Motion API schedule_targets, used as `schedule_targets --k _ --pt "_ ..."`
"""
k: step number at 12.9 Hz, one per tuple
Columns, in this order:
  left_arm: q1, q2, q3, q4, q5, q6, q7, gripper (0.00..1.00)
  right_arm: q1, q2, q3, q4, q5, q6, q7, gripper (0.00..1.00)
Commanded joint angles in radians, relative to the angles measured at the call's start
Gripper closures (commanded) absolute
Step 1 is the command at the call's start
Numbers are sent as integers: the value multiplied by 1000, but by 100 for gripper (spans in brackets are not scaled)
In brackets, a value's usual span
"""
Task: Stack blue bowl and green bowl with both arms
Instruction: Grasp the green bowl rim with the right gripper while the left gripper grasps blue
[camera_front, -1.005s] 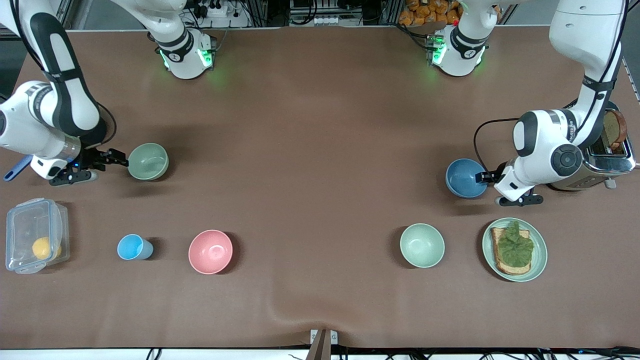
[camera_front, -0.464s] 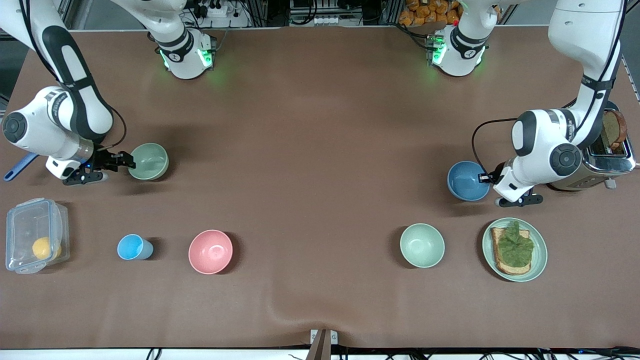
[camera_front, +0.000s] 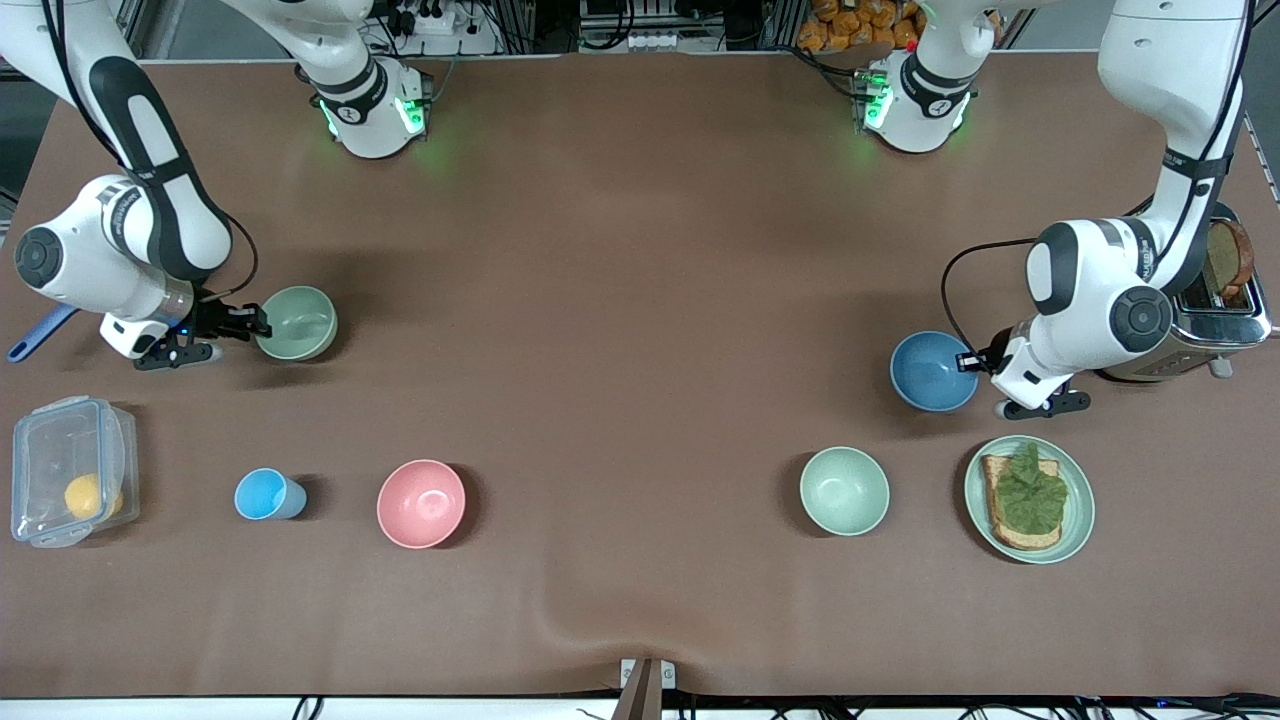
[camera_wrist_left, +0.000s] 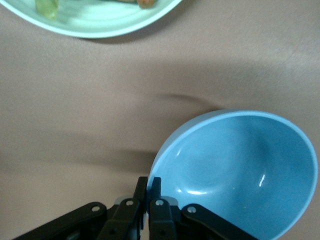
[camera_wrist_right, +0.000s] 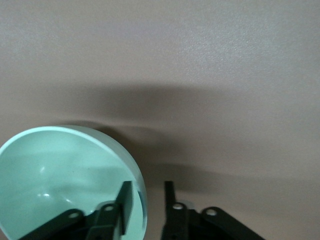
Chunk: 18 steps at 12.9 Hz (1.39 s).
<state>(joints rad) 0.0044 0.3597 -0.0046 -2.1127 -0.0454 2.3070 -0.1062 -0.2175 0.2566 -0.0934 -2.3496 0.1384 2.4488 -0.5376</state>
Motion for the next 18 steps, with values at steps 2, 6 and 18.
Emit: schedule_targets --k 2,6,18 --pt "-4 -4 -6 40 -21 -56 -45 100 3 1 9 -19 33 15 -16 94" --pt "-12 -1 -8 53 -19 -84 -58 100 36 -5 11 -11 42 -30 10 100" --pt "-11 -8 -8 135 -10 -161 -58 100 325 -160 14 124 146 -471 735 100"
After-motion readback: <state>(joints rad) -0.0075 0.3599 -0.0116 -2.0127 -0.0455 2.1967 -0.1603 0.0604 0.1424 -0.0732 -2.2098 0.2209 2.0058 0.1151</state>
